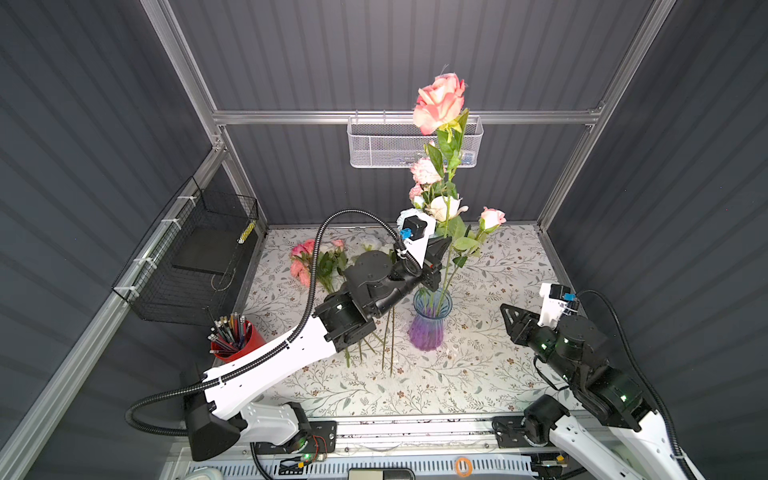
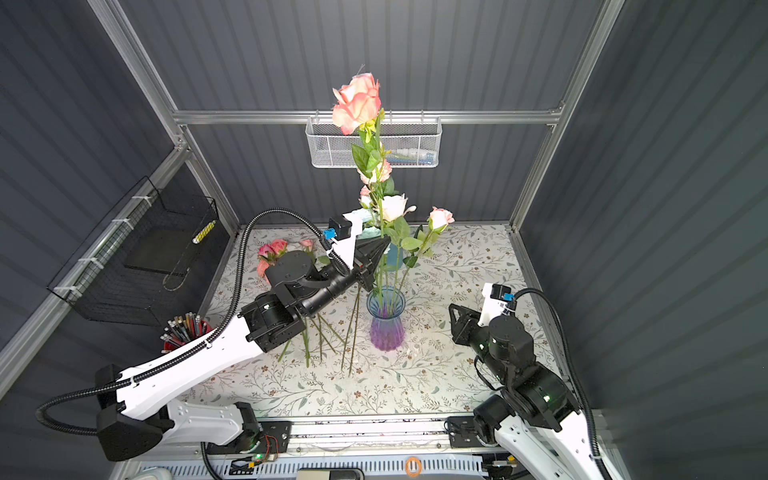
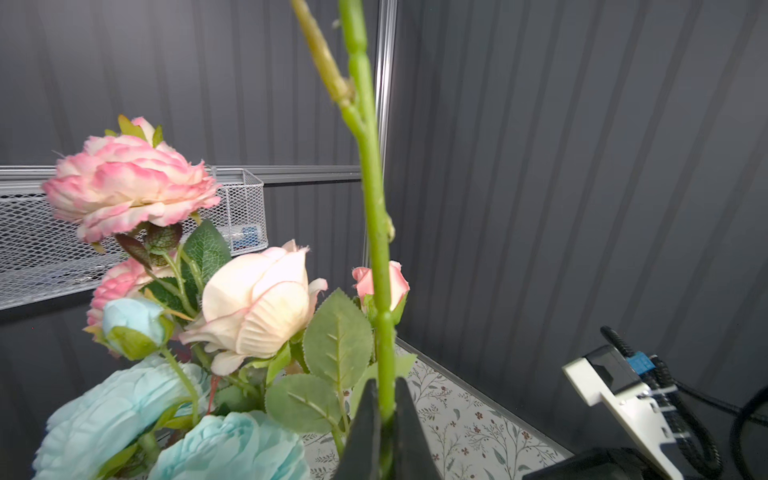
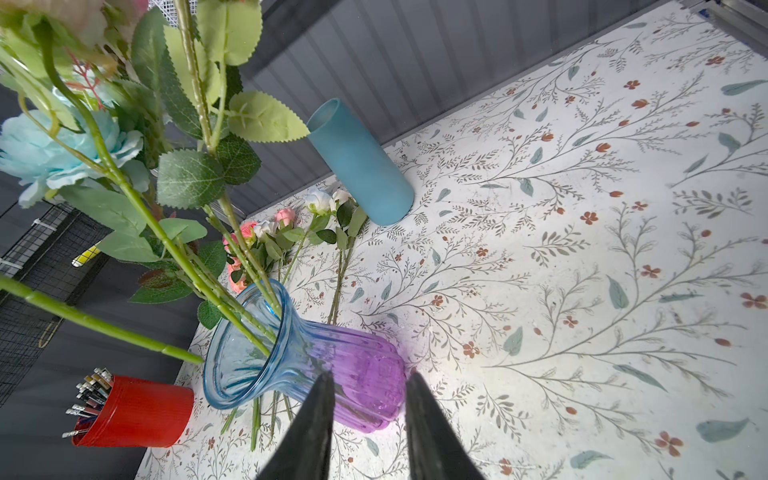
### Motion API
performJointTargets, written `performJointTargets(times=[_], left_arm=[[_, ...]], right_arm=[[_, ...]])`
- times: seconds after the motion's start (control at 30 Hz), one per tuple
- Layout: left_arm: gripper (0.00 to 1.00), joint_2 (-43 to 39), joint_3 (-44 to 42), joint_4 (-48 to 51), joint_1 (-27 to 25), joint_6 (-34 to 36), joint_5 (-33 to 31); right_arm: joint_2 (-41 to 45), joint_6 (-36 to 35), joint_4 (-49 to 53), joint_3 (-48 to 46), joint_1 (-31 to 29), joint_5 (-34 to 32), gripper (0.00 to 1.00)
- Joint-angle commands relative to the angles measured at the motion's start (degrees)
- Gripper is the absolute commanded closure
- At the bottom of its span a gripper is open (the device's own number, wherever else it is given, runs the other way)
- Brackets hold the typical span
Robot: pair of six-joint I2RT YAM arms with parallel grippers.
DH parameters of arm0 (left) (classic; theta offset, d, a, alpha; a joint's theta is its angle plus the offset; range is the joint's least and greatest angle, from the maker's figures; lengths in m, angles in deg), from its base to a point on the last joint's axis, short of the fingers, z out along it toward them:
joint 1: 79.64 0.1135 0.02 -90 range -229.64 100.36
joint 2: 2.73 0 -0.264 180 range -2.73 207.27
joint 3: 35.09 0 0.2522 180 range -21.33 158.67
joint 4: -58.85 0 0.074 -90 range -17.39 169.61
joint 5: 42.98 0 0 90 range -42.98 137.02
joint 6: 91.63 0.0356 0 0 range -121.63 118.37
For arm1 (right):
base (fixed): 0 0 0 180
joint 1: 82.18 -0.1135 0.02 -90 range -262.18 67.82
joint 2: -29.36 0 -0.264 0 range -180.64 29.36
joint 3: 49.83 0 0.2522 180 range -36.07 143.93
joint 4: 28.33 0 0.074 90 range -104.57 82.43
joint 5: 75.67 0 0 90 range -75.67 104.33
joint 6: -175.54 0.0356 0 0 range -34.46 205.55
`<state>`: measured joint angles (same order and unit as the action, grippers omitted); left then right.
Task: Arrange the flowers into the vase
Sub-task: 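Carry the pink rose over the vase and lower its stem in with left gripper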
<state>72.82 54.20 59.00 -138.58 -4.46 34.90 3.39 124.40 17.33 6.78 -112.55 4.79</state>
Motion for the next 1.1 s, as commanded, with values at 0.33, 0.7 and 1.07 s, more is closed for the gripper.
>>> performJointTargets(times=[0.33, 0.7, 1.07], left_arm=[[1.0, 0.1, -15.0, -8.8, -4.5, -3.6, -14.8], [0.83, 0.7, -15.3, -3.8, -6.5, -4.1, -16.6], [0.45, -0.7, -10.1, 10.5, -7.2, -3.7, -14.4]], right_arm=[[0.7, -0.4, -1.1, -3.3, 0.1, -0.4, 0.64], [-1.0, 0.5, -2.4, -4.2, 0.1, 0.4, 0.62], [-1.0, 1.6, -2.9, -3.8, 0.1, 1.0, 0.61]])
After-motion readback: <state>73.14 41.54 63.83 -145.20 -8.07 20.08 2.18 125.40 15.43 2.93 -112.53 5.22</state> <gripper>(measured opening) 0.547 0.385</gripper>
